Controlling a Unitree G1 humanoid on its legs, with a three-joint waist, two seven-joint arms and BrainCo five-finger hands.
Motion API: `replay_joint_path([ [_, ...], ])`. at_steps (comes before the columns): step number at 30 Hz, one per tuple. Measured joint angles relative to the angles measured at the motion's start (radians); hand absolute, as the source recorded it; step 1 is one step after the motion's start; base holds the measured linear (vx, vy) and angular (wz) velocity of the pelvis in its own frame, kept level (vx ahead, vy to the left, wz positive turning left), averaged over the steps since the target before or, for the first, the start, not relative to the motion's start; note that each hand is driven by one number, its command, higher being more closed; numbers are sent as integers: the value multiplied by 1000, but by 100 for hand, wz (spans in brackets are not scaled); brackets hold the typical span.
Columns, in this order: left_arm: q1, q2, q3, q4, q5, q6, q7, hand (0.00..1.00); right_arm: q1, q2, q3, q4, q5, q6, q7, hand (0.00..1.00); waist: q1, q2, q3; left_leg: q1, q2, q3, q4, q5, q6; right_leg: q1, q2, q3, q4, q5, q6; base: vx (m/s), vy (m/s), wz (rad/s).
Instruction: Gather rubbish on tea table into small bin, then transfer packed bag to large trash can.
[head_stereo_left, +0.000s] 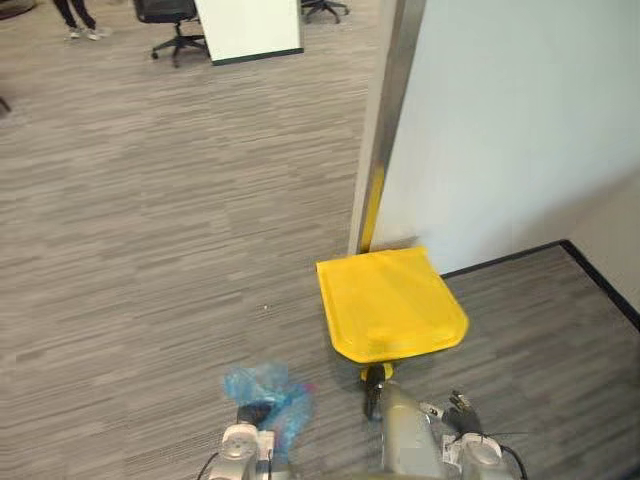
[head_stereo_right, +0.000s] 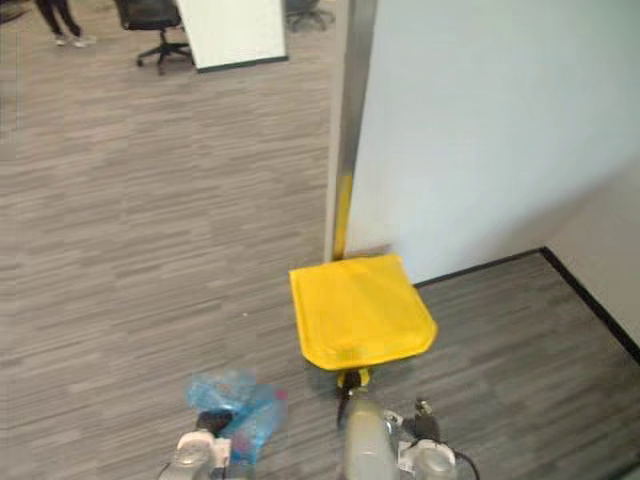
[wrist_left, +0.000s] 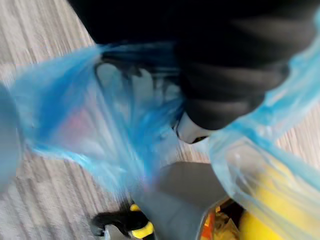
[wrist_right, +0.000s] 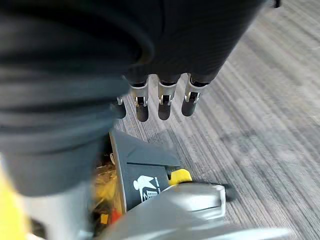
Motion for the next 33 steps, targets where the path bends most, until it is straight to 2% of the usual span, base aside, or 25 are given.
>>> replay_joint_path([
  [1, -5, -5, 0, -1, -1, -1, 0, 100, 4, -2, -7, 0, 7, 4, -2, 0, 1, 8, -1, -30, 21, -1, 37, -5, -4, -17, 1, -22, 20, -17, -4, 334, -301, 50],
  [2, -23, -12, -2, -2, -3, -1, 0, 100, -14, -7, -1, 1, 23, 11, -5, 0, 8, 31, -6, -122, 64, 0, 109, -5, -3, -62, 18, -58, 30, -31, -7, 253, -271, 30],
  [3, -45, -15, -3, -7, -7, 0, 0, 100, -40, -12, -1, 0, 41, 17, -6, 0, 10, 37, -2, -172, 85, 3, 113, 1, -5, -100, 27, -75, 32, -34, -14, 229, -257, 29],
  [4, -55, -18, -4, -9, -9, 0, -1, 100, -53, -13, -1, 1, 51, 19, -6, 0, 9, 38, 1, -184, 89, 1, 101, 8, -6, -113, 28, -82, 36, -34, -20, 233, -241, 21],
  [7, -65, -17, -18, -46, -9, -1, -8, 100, -101, -27, 25, -10, 68, 23, -6, 0, 2, 40, 2, -180, 85, -1, 22, 86, 6, -105, -4, -114, 17, -27, -34, 198, -211, 31],
  [8, -69, -13, -27, -72, -9, -4, -11, 100, -133, -41, 59, -26, 68, 22, -5, 0, 2, 47, 2, -179, 84, 0, -36, 117, -8, -102, -7, -124, -20, -13, -56, 31, -209, 43],
  [9, -69, -4, -31, -94, -9, -10, -19, 100, -170, -46, 99, -45, 68, 18, -5, 0, 3, 51, 2, -178, 84, 2, -101, 145, -34, -105, -7, -139, -55, -5, -61, 3, -167, 39],
  [11, -72, 11, -34, -108, -9, -10, -21, 100, -247, -37, 192, -55, 65, 17, -4, 0, 7, 50, 3, -179, 85, 2, -183, 172, -55, -113, -15, -159, -93, 16, -57, -63, -117, 35],
  [12, -72, 13, -34, -111, -9, -10, -21, 100, -263, -33, 211, -61, 64, 17, -3, 0, 8, 49, 3, -184, 83, 3, -179, 169, -55, -115, -22, -163, -96, 20, -58, -135, -123, 43],
  [13, -78, 14, -35, -126, -9, -9, -20, 100, -321, -23, 264, -85, 59, 13, -5, 0, 12, 47, 13, -242, 62, 9, -50, 153, -59, -129, -47, -171, -96, 32, -57, -187, -77, 29],
  [14, -79, 16, -40, -148, -9, -12, -18, 100, -405, -22, 302, -103, 58, 12, -14, 0, 22, 57, 29, -307, 54, 42, 54, 117, -20, -149, -55, -165, -81, 49, -49, -208, -71, 29],
  [15, -81, 16, -40, -156, -9, -14, -17, 100, -435, -19, 313, -118, 58, 12, -16, 0, 27, 65, 33, -311, 65, 41, 43, 90, -17, -160, -56, -164, -77, 54, -42, -223, -69, 12],
  [16, -100, 17, -43, -183, -9, -22, -16, 100, -558, -16, 328, -124, 58, 7, -29, 0, 52, 63, 79, -324, 61, 33, 14, 61, -66, -187, -43, -132, -85, 72, -40, -175, -77, 10],
  [18, -106, 32, -39, -189, -10, -30, -4, 100, -667, -22, 333, -116, 56, 7, -46, 0, 72, 49, 103, -339, 46, 19, -36, 64, -71, -207, -26, -107, -126, 90, -52, -169, -141, 30],
  [19, -93, 44, -32, -196, -11, -29, 6, 100, -746, -34, 336, -111, 56, 7, -60, 0, 73, 44, 110, -360, 24, -3, -11, 82, -109, -209, -26, -119, -170, 106, -64, -91, -196, 38],
  [21, -66, 41, -38, -214, -13, -31, 24, 100, -846, -63, 338, -113, 56, 8, -76, 0, 73, 60, 119, -363, 10, 7, 89, 73, -75, -218, -4, -130, -193, 121, -60, -2, -128, 8],
  [22, -66, 38, -45, -216, -14, -33, 25, 100, -906, -104, 339, -115, 56, 8, -85, 0, 67, 76, 128, -333, 6, 37, 60, 79, -63, -226, 8, -144, -171, 124, -56, 34, -34, 11],
  [23, -82, 36, -54, -216, -15, -37, 25, 100, -947, -136, 338, -116, 56, 7, -97, 0, 62, 83, 141, -308, 15, 57, 17, 50, -67, -232, 11, -157, -148, 119, -65, 15, -25, 17],
  [24, -118, 37, -53, -215, -19, -46, 26, 100, -995, -190, 334, -113, 56, 13, -113, 0, 70, 45, 172, -303, 10, 66, 10, 52, -83, -243, -2, -145, -125, 117, -71, -48, -32, 13],
  [29, -117, 47, -57, -210, -36, -54, 24, 100, -1069, -231, 363, -115, 59, 16, -115, 0, 62, 51, 182, -301, 32, 64, -16, 52, -83, -247, 31, -155, -146, 124, -82, -34, -38, -6],
  [33, -127, 42, -98, -240, -51, -74, 23, 100, -1113, -262, 375, -121, 60, 16, -113, 0, 55, 53, 183, -299, 38, 66, -41, 66, -108, -263, 35, -161, -128, 127, -94, 39, -22, -3],
])
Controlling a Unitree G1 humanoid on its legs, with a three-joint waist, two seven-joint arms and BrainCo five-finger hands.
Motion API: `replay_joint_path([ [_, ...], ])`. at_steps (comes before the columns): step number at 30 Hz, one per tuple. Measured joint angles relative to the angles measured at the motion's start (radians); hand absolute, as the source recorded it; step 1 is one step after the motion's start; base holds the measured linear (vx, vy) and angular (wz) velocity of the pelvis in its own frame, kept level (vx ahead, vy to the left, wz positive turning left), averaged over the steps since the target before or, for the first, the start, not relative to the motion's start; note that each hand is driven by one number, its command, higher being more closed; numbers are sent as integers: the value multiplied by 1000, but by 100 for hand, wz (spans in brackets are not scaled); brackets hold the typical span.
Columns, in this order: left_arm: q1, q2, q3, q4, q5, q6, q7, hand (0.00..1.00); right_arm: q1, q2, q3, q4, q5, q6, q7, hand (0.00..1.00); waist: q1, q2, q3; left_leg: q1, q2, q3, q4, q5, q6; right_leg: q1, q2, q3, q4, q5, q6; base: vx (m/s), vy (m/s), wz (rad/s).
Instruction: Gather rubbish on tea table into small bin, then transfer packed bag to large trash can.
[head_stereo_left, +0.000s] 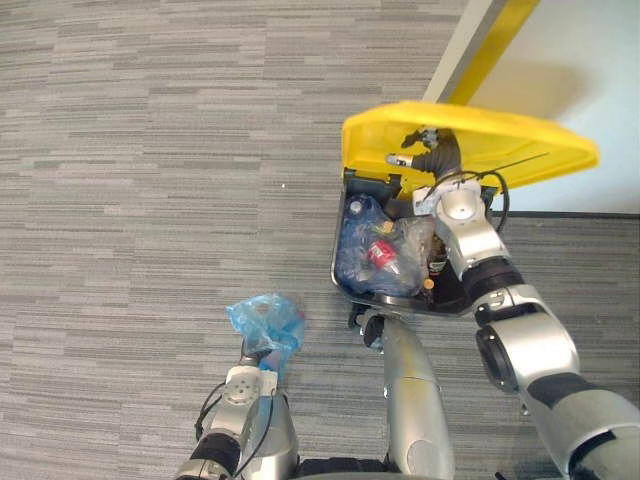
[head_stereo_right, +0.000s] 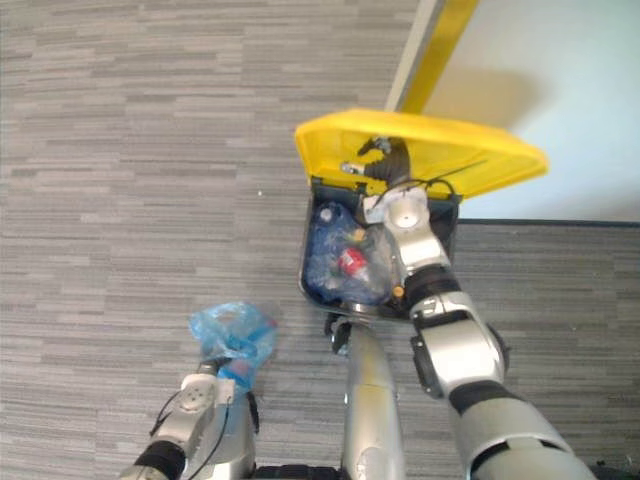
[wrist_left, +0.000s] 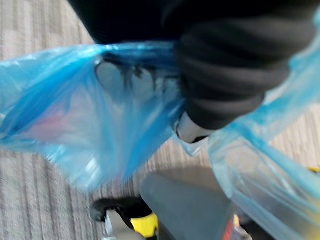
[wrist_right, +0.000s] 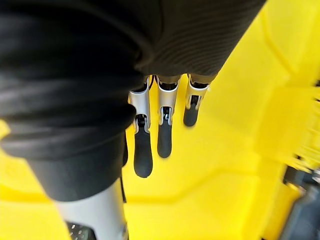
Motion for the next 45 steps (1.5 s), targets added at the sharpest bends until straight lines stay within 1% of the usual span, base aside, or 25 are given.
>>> replay_joint_path([
  [2, -5, -1, -20, -17, -2, -2, -1, 100, -10, -4, 5, 0, 0, 0, 2, 0, -5, 0, 0, 5, 1, 3, -1, 1, -1, 2, 0, 0, 2, 0, 0, 14, 2, -2],
  [6, -6, -2, -23, -48, -17, -6, -1, 100, -14, -15, 7, -28, -1, 0, 3, 0, -9, 5, -3, 15, 1, 6, -1, 0, -1, 14, 0, 2, -1, 1, -1, 0, 0, 0],
  [9, -13, -1, -48, -75, -24, -13, -2, 100, -17, -35, 7, -40, -1, -1, 4, 0, -14, 25, -15, 16, 0, 5, -5, 2, 4, 25, 0, 1, -18, 9, -14, -29, 16, 4],
  [10, -12, 0, -63, -106, -38, -15, -2, 100, -17, -51, 23, -40, -1, 0, 4, 0, -12, 42, -25, 16, -1, 4, -7, 3, 9, 28, 0, 0, -23, 10, -17, -25, 12, 3],
  [13, -14, 1, -66, -155, -50, -21, -3, 100, -17, -57, 41, -40, -1, 1, 4, 0, -14, 54, -33, 18, -3, 3, -15, 7, 8, 28, -1, 0, -26, 11, -18, 0, 0, 0],
  [14, -11, -3, -93, -221, -68, -20, -1, 100, -17, -57, 41, -40, -1, 4, 5, 0, -13, 54, -33, 29, -8, 3, -34, 22, 3, 32, -3, 0, -28, 11, -18, 0, 0, 0],
  [16, -4, -8, -121, -288, -78, -20, -2, 100, -17, -57, 41, -40, -2, 11, 5, 0, -13, 54, -33, 34, -11, 1, -42, 28, 5, 35, -5, 0, -28, 10, -17, 0, 0, 0],
  [18, 9, -28, -184, -425, -98, -20, -8, 100, -17, -57, 41, -40, -4, 23, 4, 0, -12, 54, -33, 39, -26, 2, -42, 36, 2, 38, -15, 0, -26, 11, -18, -39, 10, 3],
  [19, 10, -30, -193, -444, -104, -20, -11, 100, -17, -57, 41, -40, -5, 26, 4, 0, -12, 54, -33, 41, -28, 3, -43, 38, 3, 40, -17, 0, -27, 10, -17, -46, 8, 0],
  [20, 18, -36, -223, -508, -121, -21, -26, 100, -13, -56, 41, -40, -9, 33, 4, 0, -12, 54, -33, 54, -31, 5, -51, 38, 5, 50, -20, 0, -31, 2, -6, -54, 4, -2],
  [21, 26, -40, -243, -571, -141, -25, -39, 100, -1, -54, 41, -39, -26, 40, 4, 0, -12, 54, -33, 74, -33, 6, -64, 38, 11, 67, -20, -1, -36, -1, -6, -53, 2, -1],
  [22, 26, -39, -249, -587, -148, -27, -44, 100, 3, -54, 41, -39, -29, 41, 4, 0, -12, 55, -33, 80, -33, 6, -67, 39, 13, 72, -20, -1, -37, -1, -6, -71, -4, 0],
  [24, 25, -36, -271, -681, -176, -41, -62, 100, 18, -54, 41, -39, -44, 41, 4, 0, -13, 56, -41, 88, -31, 2, -80, 40, 15, 78, -19, -1, -45, -1, -6, -73, -26, -2],
  [25, 25, -35, -271, -688, -177, -41, -62, 100, 18, -54, 41, -39, -44, 41, 4, 0, -13, 56, -41, 89, -31, 2, -82, 40, 15, 78, -19, -1, -46, -1, -6, -47, -28, -2],
  [26, 23, -27, -275, -729, -201, -42, -65, 100, 19, -54, 41, -39, -45, 41, 5, 0, -14, 56, -42, 96, -32, 0, -99, 41, 15, 79, -17, -3, -50, -1, -6, -36, -36, 1],
  [27, 19, -22, -290, -772, -238, -42, -69, 100, 20, -55, 43, -39, -46, 41, 8, 0, -14, 58, -43, 106, -33, -3, -121, 46, 24, 83, -15, -8, -54, -2, -6, -27, -38, 3],
  [28, 15, -22, -296, -781, -244, -42, -69, 100, 20, -55, 43, -39, -47, 41, 9, 0, -14, 60, -44, 108, -34, -4, -127, 49, 24, 84, -13, -11, -57, -2, -6, -15, -42, 1],
  [30, -60, -23, -347, -837, -285, -43, -79, 100, 21, -56, 45, -39, -64, 41, 18, 0, -13, 62, -46, 119, -27, -10, -148, 68, 18, 88, -3, -18, -62, -3, -9, -12, -33, -2],
  [34, -203, -32, -398, -879, -299, -47, -89, 100, 20, -56, 52, -39, -67, 41, 23, 0, -20, 63, -47, 122, -26, -9, -165, 76, 15, 88, -3, -19, -65, -3, -9, -21, -13, 1],
  [36, -272, -51, -407, -879, -297, -53, -78, 100, 18, -58, 67, -39, -75, 41, 27, 0, -31, 63, -47, 122, -23, -10, -170, 77, 16, 87, -2, -23, -65, -4, -10, -47, -28, 3],
  [40, -350, -67, -408, -877, -292, -53, -56, 100, 17, -71, 80, -39, -81, 41, 40, 0, -47, 63, -47, 123, -20, -10, -175, 82, 14, 86, -1, -25, -65, -5, -12, -25, -13, 1],
  [43, -398, -68, -409, -849, -288, -54, -47, 100, 16, -84, 85, -40, -81, 41, 44, 0, -54, 63, -47, 122, -16, -9, -179, 82, 14, 84, -1, -25, -66, -5, -12, -43, -21, 0],
  [45, -456, -68, -407, -783, -272, -53, -41, 100, 5, -89, 92, -40, -81, 42, 49, 0, -62, 59, -52, 112, -14, -5, -182, 83, 13, 70, 2, -24, -68, -5, -11, -53, -27, -2],
])
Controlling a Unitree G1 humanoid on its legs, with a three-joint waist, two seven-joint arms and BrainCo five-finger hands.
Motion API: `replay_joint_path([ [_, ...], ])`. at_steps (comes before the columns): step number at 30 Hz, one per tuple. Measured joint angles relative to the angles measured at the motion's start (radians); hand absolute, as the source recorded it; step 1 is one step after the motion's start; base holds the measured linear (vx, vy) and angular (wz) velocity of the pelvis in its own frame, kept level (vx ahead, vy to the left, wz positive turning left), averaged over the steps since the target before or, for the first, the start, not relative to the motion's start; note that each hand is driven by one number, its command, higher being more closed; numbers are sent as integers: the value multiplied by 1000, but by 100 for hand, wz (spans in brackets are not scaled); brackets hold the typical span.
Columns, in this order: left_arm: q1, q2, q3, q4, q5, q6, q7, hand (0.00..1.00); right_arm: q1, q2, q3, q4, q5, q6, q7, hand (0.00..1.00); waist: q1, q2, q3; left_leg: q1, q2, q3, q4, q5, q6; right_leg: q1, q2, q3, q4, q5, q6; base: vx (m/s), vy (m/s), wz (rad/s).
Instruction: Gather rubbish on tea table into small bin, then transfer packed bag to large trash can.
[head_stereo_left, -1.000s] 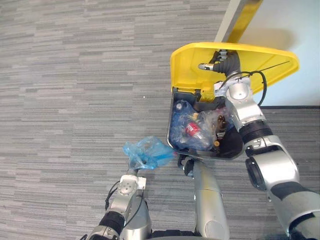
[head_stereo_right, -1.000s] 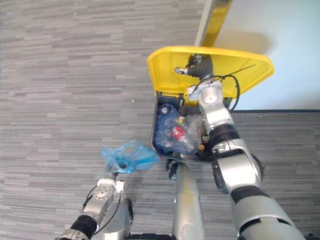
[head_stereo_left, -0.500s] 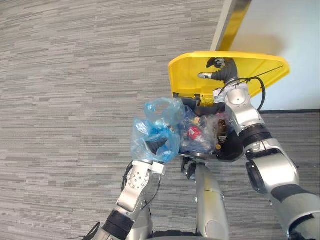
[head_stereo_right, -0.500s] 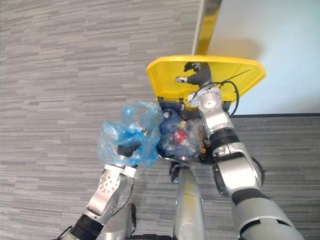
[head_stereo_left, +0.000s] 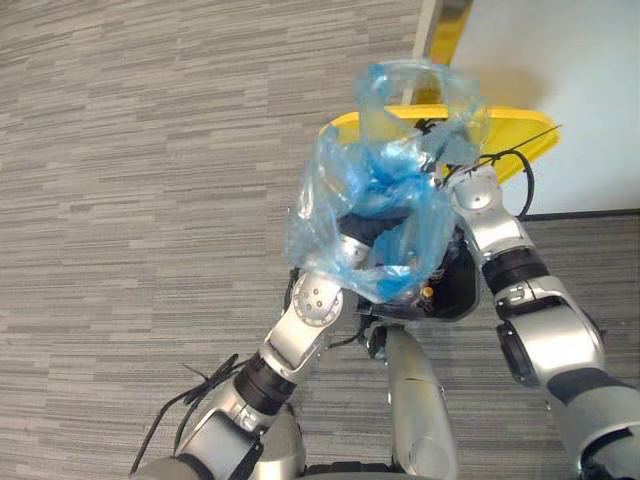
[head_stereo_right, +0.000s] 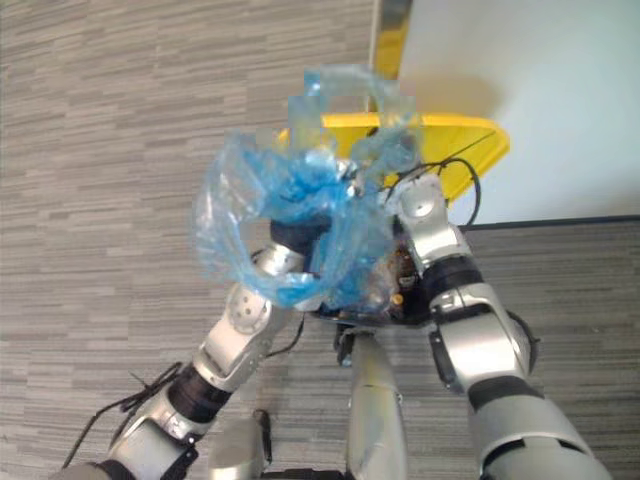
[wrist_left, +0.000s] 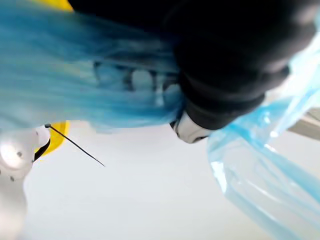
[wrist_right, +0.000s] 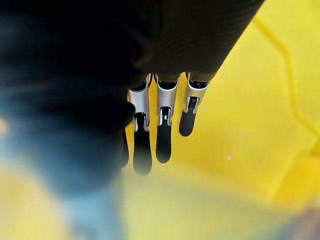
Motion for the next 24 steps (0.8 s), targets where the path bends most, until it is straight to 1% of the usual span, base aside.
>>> replay_joint_path([
  [4, -57, -1, 4, 78, 11, 12, 3, 100, -38, -1, 27, 0, 0, 9, 4, 0, -13, -1, 0, -18, -4, 1, 25, 0, -3, -21, 3, -1, 1, 0, 0, -13, -7, -3],
  [6, -114, -1, 11, 145, 22, 16, 18, 100, -60, -1, 31, 0, 0, 21, 8, 0, -20, -5, 3, -52, -4, 3, 90, -18, -17, -38, 3, -2, 9, 2, 3, -37, 14, -22],
  [7, -122, -1, 14, 159, 23, 17, 21, 100, -61, -1, 31, 0, 0, 21, 8, 0, -20, -7, 3, -54, 2, 5, 91, -23, -16, -39, 3, -3, 12, 3, 4, -80, 14, -25],
  [8, -134, 0, 24, 191, 35, 19, 22, 100, -62, -1, 33, 0, 0, 27, 8, 0, -26, -9, 5, -54, 12, 21, 87, -34, -15, -38, -1, -8, 18, 3, 31, -79, -23, 6],
  [9, -135, 0, 32, 208, 41, 20, 21, 100, -63, -3, 34, 0, 1, 29, 8, 0, -40, -20, 8, -48, 18, 21, 71, -36, -19, -64, -3, 43, 94, 8, 20, -74, -53, 24],
  [10, -134, 0, 35, 211, 43, 20, 21, 100, -64, -5, 37, 0, 1, 30, 8, 0, -48, -31, 10, -45, 12, 15, 67, -36, -20, -69, -3, 78, 98, 1, 14, 4, -114, 32],
  [11, -135, -2, 44, 214, 50, 21, 22, 100, -89, -12, 49, 0, 1, 30, 8, 0, -53, -35, 10, -50, 1, 2, 83, -34, -43, -78, 1, 54, 90, -26, -6, 49, -108, 2],
  [12, -147, 2, 57, 239, 59, 23, 22, 100, -113, -13, 63, 0, 0, 30, 10, 0, -47, -35, 12, -69, 2, -4, 130, -41, -46, -91, 16, 48, 84, -25, -5, 54, -85, -11],
  [13, -154, 3, 62, 259, 60, 25, 22, 100, -116, -13, 63, 0, 0, 31, 10, 0, -48, -36, 14, -71, -2, -5, 150, -46, -37, -91, 20, 44, 84, -25, -5, 42, -18, -14],
  [14, -156, 3, 63, 291, 69, 34, 21, 100, -116, -13, 63, 0, 0, 33, 11, 0, -52, -37, 18, -64, -12, 1, 170, -64, -20, -91, 27, 40, 86, -25, -5, 0, 0, 0],
  [15, -155, 3, 63, 305, 79, 36, 21, 100, -116, -15, 63, 0, 0, 34, 11, 0, -55, -38, 20, -61, -12, 8, 171, -71, -17, -91, 27, 38, 88, -25, -5, 5, 19, 7],
  [16, -155, 2, 61, 335, 89, 42, 19, 100, -126, -24, 63, 0, 0, 33, 10, 0, -60, -38, 34, -58, -12, 18, 167, -91, -17, -92, 25, 34, 90, -23, -3, -50, 22, -1],
  [17, -154, 2, 68, 356, 101, 49, 21, 100, -138, -24, 63, 0, 0, 33, 9, 0, -61, -46, 50, -58, -12, 23, 170, -95, -19, -92, 22, 34, 89, -18, 4, -79, 24, -8],
  [18, -154, 2, 72, 366, 107, 53, 21, 100, -144, -24, 63, 0, -1, 33, 9, 0, -59, -46, 56, -61, -12, 28, 172, -102, -18, -92, 21, 33, 87, -13, 13, -124, 16, -17],
  [19, -152, 3, 79, 393, 119, 57, 23, 100, -155, -24, 63, 0, -1, 33, 9, 0, -58, -42, 63, -65, -6, 26, 161, -109, -6, -93, 21, 21, 72, 0, 48, -100, 5, -6],
  [20, -149, 2, 82, 401, 120, 58, 24, 100, -162, -24, 63, 0, -1, 32, 7, 0, -54, -32, 68, -63, 0, 20, 141, -110, -5, -102, 14, 19, 89, -3, 71, -72, -43, 34],
  [21, -147, -5, 82, 410, 131, 59, 24, 100, -173, -43, 63, 0, -1, 30, 2, 0, -72, -45, 72, -67, -9, 12, 122, -106, -14, -134, 5, 142, 173, -3, 15, 2, -101, 49],
  [22, -148, -8, 85, 410, 136, 59, 26, 100, -182, -49, 63, 0, -1, 27, -1, 0, -76, -48, 74, -67, -15, 7, 115, -105, -19, -139, 13, 153, 170, -24, 2, 54, -142, 40],
  [23, -151, -9, 107, 418, 141, 60, 43, 100, -212, -40, 66, 0, -1, 27, -2, 0, -68, -33, 82, -80, -10, 1, 132, -104, -36, -144, 28, 132, 152, -28, 21, 73, -111, -2],
  [24, -158, -11, 121, 444, 148, 61, 46, 100, -215, -35, 67, -2, -1, 26, -2, 0, -69, -33, 84, -77, -6, -7, 144, -103, -34, -145, 36, 117, 149, -28, 21, 102, -77, -6],
])
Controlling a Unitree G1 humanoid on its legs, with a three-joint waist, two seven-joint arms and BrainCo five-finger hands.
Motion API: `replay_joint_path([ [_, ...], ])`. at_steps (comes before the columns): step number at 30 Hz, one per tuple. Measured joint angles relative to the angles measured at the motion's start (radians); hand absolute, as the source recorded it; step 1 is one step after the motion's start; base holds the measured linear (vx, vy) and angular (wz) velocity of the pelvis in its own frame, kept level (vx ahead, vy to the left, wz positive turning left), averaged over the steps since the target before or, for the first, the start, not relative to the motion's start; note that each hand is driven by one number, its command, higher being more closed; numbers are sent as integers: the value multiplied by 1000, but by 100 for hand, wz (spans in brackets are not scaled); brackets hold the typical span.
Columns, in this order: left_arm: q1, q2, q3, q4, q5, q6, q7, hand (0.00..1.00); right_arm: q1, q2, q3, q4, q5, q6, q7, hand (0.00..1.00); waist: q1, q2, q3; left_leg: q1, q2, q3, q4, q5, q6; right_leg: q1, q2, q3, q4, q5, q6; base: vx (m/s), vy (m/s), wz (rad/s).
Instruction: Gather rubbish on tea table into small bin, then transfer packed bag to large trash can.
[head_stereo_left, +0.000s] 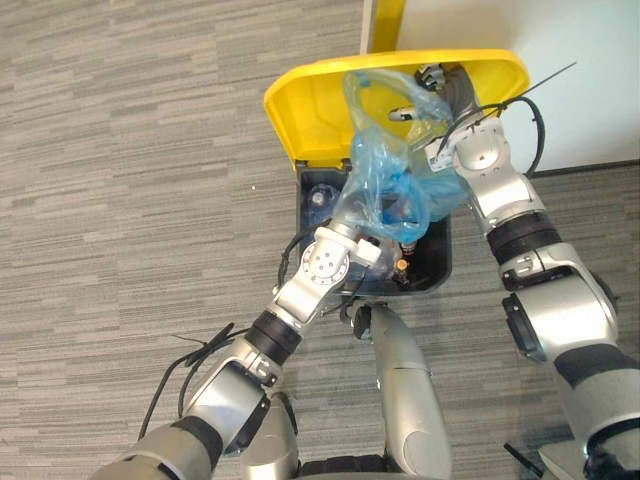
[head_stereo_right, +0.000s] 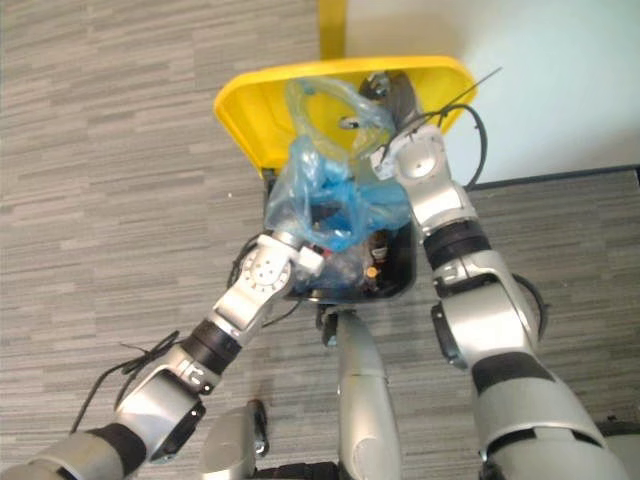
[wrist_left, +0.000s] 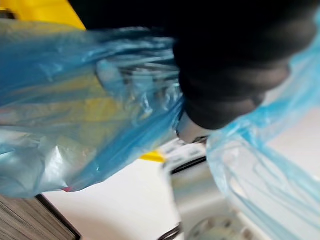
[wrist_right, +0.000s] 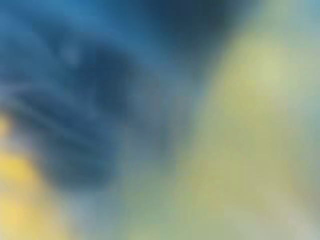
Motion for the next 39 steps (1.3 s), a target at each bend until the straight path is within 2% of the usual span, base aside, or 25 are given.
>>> replay_joint_path([
  [2, -27, 1, 1, 69, 14, 11, 17, 100, 1, -8, -1, 0, -1, 1, -1, 0, -9, 2, 3, 27, -9, 12, -10, -5, 16, -4, 11, -27, 11, 7, -12, 89, -35, 12],
  [3, -31, 1, 4, 92, 24, 17, 18, 100, 0, -7, -1, -1, -1, 0, -8, 0, -9, -9, 9, 32, -10, 14, -20, -10, 13, -6, 9, -25, 15, 6, -11, 19, -24, 7],
  [5, -30, -1, 19, 130, 40, 29, 20, 100, 1, -4, 2, -1, -2, 0, -11, 0, -5, -10, 10, 26, -20, 19, -17, -11, 16, -10, 8, -18, 4, 4, -5, -69, -26, -6],
  [8, -30, -6, 42, 178, 56, 40, 24, 100, 0, -6, 5, -8, -2, 0, -14, 0, -7, -10, 10, 12, -19, 27, -15, -15, 22, -11, -7, -45, -23, 23, 22, -87, -1, -10],
  [11, -60, -13, 49, 236, 93, 47, 36, 100, -1, -6, 7, -40, -2, -2, -21, 0, -15, -10, 10, -14, -8, 27, -17, -15, 20, -25, -7, -61, -42, 35, 19, -64, -38, 5],
  [12, -78, -15, 51, 259, 111, 50, 36, 0, -2, -6, 7, -44, -2, -12, -22, 0, -16, -10, 10, -25, -7, 26, -12, -15, 19, -34, -7, -63, -42, 35, 19, -31, -63, 3],
  [18, -154, -17, 89, 391, 207, 93, 33, 0, -2, -4, 44, -84, -3, -22, -22, 0, -24, -12, 11, -59, -4, 27, 30, -19, 12, -54, -15, -88, -40, 38, 22, -42, -24, -7],
  [19, -157, -26, 116, 424, 258, 126, 32, 0, -2, -4, 43, -102, -11, -22, -22, 0, -31, -13, 11, -69, -7, 26, 32, -19, 12, -61, -24, -93, -39, 41, 24, -52, -15, 8],
  [21, -161, -31, 132, 440, 314, 160, 33, 0, -2, -4, 42, -112, -27, -21, -23, 0, -35, -15, 12, -75, -9, 23, 35, -19, 11, -64, -28, -96, -39, 41, 24, -45, -24, 6],
  [22, -165, -37, 162, 470, 373, 199, 33, 0, -2, -3, 43, -115, -42, -21, -22, 0, -35, -17, 14, -76, -11, 19, 41, -20, 10, -64, -31, -101, -39, 41, 24, -39, -19, -1],
  [24, -167, -42, 197, 478, 436, 235, 33, 0, -2, -3, 42, -123, -50, -19, -22, 0, -39, -19, 14, -82, -18, 6, 52, -21, 12, -64, -41, -108, -34, 41, 23, -51, -10, 3],
  [27, -167, -49, 257, 482, 569, 286, 33, 0, -2, -3, 35, -159, -81, -12, -22, 0, -52, -41, 22, -94, -32, -5, 77, -29, 21, -66, -60, -109, -20, 37, 20, -95, -12, 8],
  [28, -167, -49, 272, 483, 610, 306, 32, 0, -1, -3, 34, -175, -89, -6, -22, 0, -53, -50, 24, -92, -33, -6, 71, -32, 25, -65, -76, -125, -15, 23, 63, -67, -23, -2],
  [29, -164, -49, 275, 485, 637, 314, 31, 0, 6, -3, 33, -191, -94, -2, -23, 0, -43, -51, 24, -87, -32, -13, 47, -34, 32, -93, -106, -122, 57, -23, 115, -24, -71, 53],
  [30, -160, -55, 276, 485, 666, 323, 29, 0, 14, -6, 24, -192, -111, -2, -24, 0, -81, -85, 21, -87, -50, -45, 41, -32, 8, -105, -117, 91, 134, 13, 32, 12, -128, 66],
  [31, -160, -56, 278, 482, 677, 326, 28, 0, 11, -2, 22, -192, -116, -2, -24, 0, -79, -86, 25, -88, -51, -46, 53, -30, -11, -106, -107, 84, 138, -5, 39, 89, -165, 52],
  [32, -156, -53, 289, 479, 688, 339, 26, 0, 18, 9, 21, -195, -119, 1, -21, 0, -64, -85, 24, -84, -39, -56, 60, -29, -18, -103, -91, 53, 124, -1, 46, 122, -102, -11],
  [33, -156, -54, 293, 478, 703, 348, 14, 0, 38, 9, 4, -199, -121, 0, -17, 0, -53, -89, 24, -65, -24, -65, 57, -43, -8, -100, -81, 30, 136, 8, 37, 123, -42, -18],
  [35, -140, -59, 293, 447, 720, 349, 13, 0, 59, 11, -10, -206, -141, 3, -12, 0, -41, -92, 24, -57, -23, -64, 59, -44, -10, -97, -82, 28, 143, 7, 40, 45, -7, -5],
  [39, -83, -59, 312, 360, 737, 357, 9, 0, 151, 16, -24, -232, -191, 8, 0, 0, -38, -92, 24, -31, -36, -66, 69, -49, -12, -58, -102, 29, 142, 1, 49, -18, 8, 2],
])
